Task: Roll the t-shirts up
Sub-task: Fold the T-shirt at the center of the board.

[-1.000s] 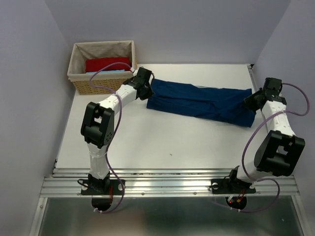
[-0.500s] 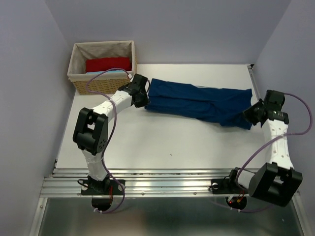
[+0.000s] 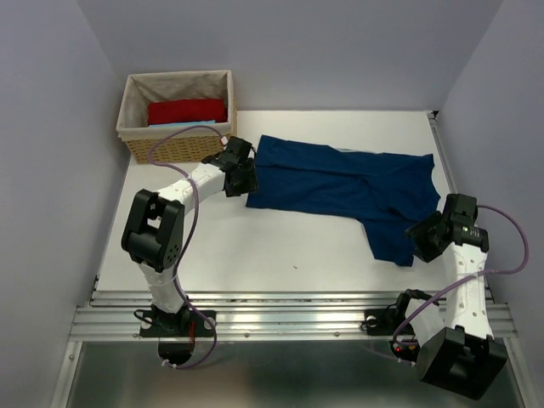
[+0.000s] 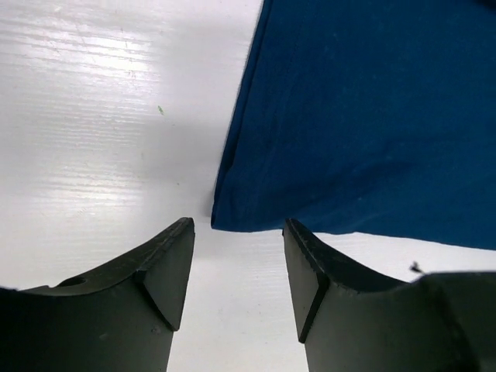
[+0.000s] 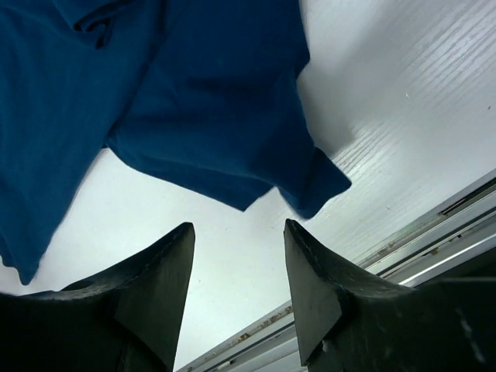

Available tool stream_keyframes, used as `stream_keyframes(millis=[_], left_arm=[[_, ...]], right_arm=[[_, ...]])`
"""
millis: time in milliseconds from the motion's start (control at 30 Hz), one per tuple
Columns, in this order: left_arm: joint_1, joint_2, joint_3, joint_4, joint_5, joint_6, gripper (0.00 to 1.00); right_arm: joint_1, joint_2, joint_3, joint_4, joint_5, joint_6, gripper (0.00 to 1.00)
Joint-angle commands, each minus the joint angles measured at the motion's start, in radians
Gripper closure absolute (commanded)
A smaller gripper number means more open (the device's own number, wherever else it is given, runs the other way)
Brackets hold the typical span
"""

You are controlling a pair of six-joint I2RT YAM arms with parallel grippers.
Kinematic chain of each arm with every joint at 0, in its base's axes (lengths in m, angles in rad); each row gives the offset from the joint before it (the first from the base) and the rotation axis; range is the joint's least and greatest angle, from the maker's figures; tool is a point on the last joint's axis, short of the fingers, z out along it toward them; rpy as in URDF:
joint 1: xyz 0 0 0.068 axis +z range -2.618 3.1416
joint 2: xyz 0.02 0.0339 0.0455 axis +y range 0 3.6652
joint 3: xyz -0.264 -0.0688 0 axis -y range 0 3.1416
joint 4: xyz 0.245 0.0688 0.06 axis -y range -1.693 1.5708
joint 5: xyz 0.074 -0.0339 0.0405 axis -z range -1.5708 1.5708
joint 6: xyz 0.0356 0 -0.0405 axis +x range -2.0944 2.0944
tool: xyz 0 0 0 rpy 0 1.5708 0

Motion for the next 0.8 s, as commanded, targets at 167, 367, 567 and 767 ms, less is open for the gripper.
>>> stream_keyframes(millis=[167, 367, 567, 767], left_arm=[[-0.020, -0.156, -0.048, -0.004, -0.063, 0.000, 0.43], [-0.034, -0.150, -0.139, 0.033, -0.040, -0.060, 0.48], [-0.034, -0.110, -0.191, 0.103, -0.038, -0.158, 0.41], [-0.034, -0.053, -0.211, 0.169, -0.051, -0.223, 0.44]], right_arm=[[-0.008, 0.006, 0.139, 0.012, 0.022, -0.041, 0.53], [-0.008, -0.012, 0.062, 0.051, -0.033, -0.031, 0.55], [-0.008, -0.022, 0.019, 0.075, -0.065, -0.028, 0.55], [-0.008, -0.017, 0.004, 0.083, -0.080, -0.025, 0.54]])
